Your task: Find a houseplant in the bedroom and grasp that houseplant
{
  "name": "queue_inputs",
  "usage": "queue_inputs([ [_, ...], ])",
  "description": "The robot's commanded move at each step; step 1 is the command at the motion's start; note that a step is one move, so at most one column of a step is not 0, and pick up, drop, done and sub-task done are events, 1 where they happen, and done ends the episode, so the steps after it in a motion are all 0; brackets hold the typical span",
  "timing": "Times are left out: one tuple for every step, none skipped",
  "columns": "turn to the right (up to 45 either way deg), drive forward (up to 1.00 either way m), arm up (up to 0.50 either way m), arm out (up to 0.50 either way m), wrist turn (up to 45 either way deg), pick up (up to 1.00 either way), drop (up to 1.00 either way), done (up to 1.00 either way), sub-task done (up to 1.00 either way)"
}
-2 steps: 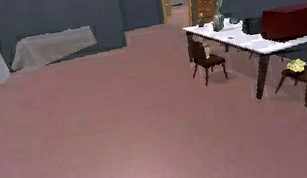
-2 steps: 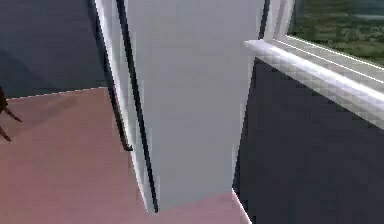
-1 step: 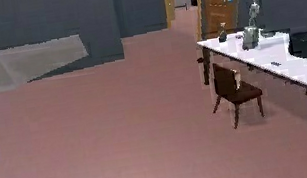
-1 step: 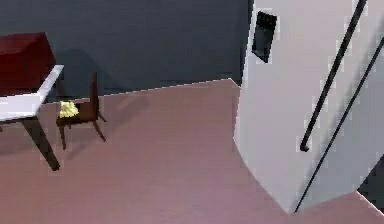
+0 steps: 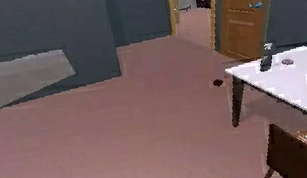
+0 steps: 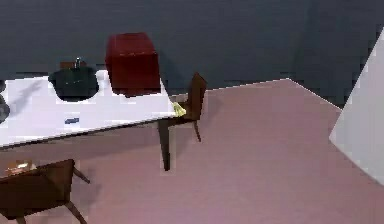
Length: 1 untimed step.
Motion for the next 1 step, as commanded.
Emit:
queue_inputs([
  [0.0,1.00,0.00,0.00,0.0,0.00,0.00,0.00,0.00],
])
